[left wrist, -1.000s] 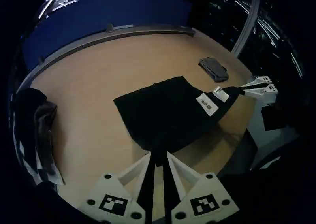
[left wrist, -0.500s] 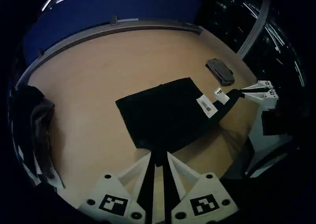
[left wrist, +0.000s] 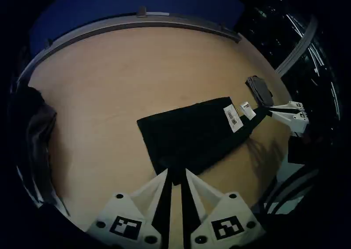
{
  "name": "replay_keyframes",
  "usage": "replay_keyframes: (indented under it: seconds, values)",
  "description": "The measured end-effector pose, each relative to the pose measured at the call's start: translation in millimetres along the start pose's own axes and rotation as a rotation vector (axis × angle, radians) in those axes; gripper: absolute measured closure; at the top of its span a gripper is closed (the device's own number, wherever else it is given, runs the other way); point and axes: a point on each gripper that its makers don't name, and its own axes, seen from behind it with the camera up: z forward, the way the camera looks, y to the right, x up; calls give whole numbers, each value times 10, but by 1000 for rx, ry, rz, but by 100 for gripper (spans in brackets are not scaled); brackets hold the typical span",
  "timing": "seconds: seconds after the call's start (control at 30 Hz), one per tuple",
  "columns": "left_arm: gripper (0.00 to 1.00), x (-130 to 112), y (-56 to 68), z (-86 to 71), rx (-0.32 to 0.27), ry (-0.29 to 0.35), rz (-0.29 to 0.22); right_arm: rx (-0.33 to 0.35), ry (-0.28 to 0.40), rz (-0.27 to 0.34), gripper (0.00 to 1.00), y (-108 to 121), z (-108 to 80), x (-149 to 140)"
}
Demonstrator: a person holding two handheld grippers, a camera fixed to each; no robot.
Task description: Fold towel
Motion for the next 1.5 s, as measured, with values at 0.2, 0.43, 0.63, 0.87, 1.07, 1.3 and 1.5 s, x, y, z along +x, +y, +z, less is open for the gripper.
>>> replay_keyframes:
  seconds: [0.2, 0.43, 0.63, 0.87, 1.07, 1.3, 1.5]
  values:
    - [87, 61, -107, 179, 17, -36, 12, -7, -19, 2, 93, 99, 210, 23]
    - [86, 80, -229, 363, 36, -71, 6, -5, -43, 36, 93, 156, 442, 7]
    - [86, 109, -279, 470, 40, -84, 11, -11, -66, 45, 93, 212, 566, -51]
    - [85, 124, -344, 595, 50, -95, 17, -20, -71, 43, 93, 258, 679, -49]
    - [77, 104, -403, 696, 66, -103, 20, -30, -83, 24, 93, 284, 750, -92]
    - [60, 129, -452, 719, 74, -83, 20, -44, -92, 13, 91, 341, 804, -146]
    - [47, 191, -504, 709, 81, -64, 14, -58, -86, 13, 87, 377, 851, -126]
